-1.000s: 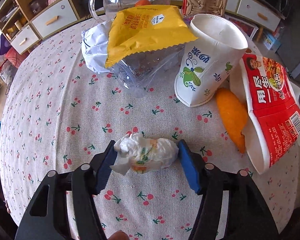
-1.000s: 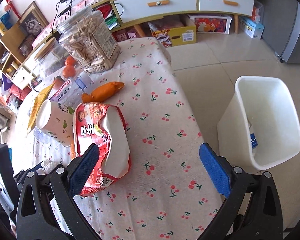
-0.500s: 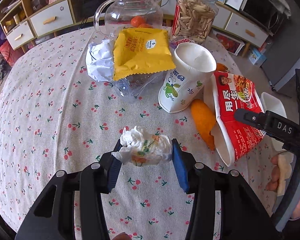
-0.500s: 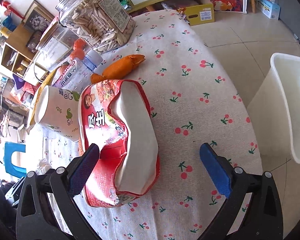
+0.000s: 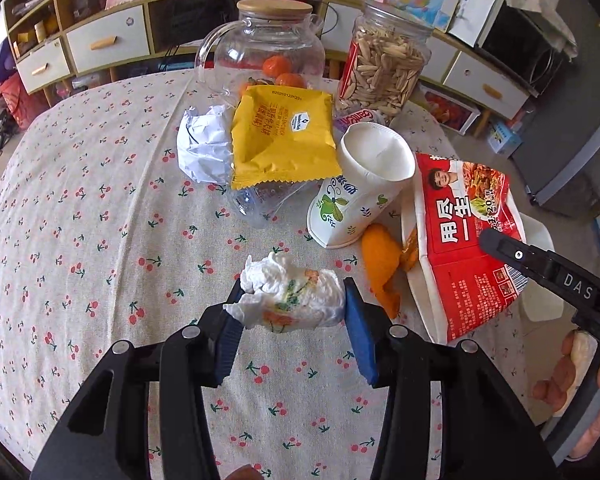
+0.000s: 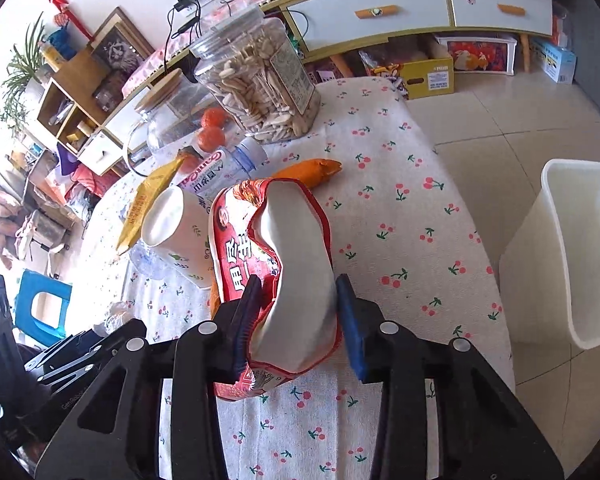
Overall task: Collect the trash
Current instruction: 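Grasp the red noodle bag with the right tool, then lift the red noodle bag with the right tool while the left tool holds the tissue ball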
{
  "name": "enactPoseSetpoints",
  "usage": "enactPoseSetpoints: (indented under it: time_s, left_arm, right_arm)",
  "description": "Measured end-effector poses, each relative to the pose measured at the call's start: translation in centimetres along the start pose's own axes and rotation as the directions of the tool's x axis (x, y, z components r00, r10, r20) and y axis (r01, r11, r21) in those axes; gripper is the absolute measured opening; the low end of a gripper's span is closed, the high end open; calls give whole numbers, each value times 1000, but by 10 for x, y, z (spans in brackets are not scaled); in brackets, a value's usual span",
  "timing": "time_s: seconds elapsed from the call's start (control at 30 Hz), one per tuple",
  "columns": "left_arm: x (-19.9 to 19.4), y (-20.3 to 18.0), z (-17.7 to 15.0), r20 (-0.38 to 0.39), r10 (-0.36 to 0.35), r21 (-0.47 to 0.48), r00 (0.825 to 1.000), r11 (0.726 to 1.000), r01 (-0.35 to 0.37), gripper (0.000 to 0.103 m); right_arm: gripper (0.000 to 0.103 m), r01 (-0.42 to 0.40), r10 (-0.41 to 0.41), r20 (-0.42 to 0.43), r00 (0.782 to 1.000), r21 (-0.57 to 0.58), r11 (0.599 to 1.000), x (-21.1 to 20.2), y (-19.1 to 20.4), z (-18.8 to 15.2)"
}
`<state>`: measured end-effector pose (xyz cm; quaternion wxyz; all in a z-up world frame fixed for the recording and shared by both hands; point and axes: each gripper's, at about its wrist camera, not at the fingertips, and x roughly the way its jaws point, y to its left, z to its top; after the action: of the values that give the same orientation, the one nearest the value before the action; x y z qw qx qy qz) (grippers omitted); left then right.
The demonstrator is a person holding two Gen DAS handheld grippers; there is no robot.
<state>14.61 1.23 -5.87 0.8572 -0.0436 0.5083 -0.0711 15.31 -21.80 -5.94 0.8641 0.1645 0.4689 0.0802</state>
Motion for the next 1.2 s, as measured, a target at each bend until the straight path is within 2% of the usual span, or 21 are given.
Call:
enactPoseSetpoints:
  time_s: [0.33, 0.43, 0.53, 0.67, 0.93, 1.1, 1.2]
  left_arm:
    - [-9, -2, 2, 32, -8, -12, 999, 1000, 8, 47]
    - [-15, -4, 2, 52, -12, -11, 999, 1000, 13, 47]
    - [-22, -6, 3, 74, -18, -9, 997, 1000, 19, 47]
    - [-30, -11, 5, 105, -18, -10, 994, 1000, 19, 47]
    - [-46, -34, 6, 173, -16, 1, 985, 1000, 16, 47]
    - [-44, -54, 2, 173, -43, 10, 984, 999, 42, 47]
    - [-43, -69, -3, 172, -55, 28, 984, 998, 50, 47]
  right_arm:
    - [36, 31, -24, 114, 993, -63, 998, -36, 10, 3]
    - [36, 8, 0, 139, 990, -55, 998, -44, 7, 6]
    - [36, -2, 11, 178, 984, -51, 999, -54, 3, 9]
    - [36, 24, -14, 245, 970, -40, 999, -72, -3, 12]
    - [36, 165, -144, 373, 916, -25, 986, -104, -26, 12]
    - [36, 270, -254, 430, 866, 22, 962, -121, -50, 12]
    - [37, 338, -324, 455, 829, 54, 940, -132, -65, 12]
